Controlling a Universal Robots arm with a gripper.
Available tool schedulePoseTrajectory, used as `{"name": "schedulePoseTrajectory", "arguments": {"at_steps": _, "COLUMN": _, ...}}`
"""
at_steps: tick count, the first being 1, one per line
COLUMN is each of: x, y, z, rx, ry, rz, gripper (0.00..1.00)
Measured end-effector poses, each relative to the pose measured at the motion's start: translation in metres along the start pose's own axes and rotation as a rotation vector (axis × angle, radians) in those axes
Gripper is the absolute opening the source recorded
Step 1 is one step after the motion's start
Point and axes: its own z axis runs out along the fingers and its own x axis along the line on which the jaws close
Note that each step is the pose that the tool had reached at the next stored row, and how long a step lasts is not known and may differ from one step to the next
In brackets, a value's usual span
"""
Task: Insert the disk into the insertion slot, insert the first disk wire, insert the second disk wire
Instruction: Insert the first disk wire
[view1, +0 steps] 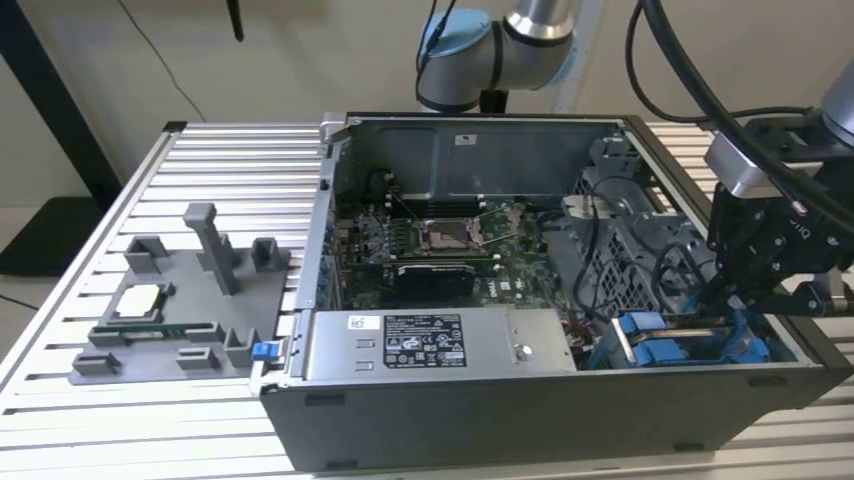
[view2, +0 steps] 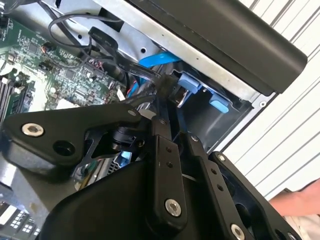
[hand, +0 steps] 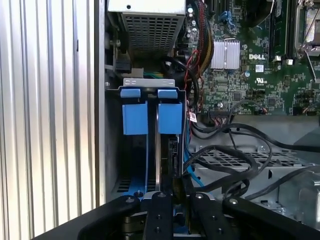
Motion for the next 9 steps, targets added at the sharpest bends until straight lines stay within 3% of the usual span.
{"name": "schedulePoseTrajectory", "arguments": {"at_steps": 9, "x": -0.0006, "y": 0.0, "z": 0.0013, "rx": 0.0048, "ry": -0.0001, "rz": -0.004, "gripper": 0.0}}
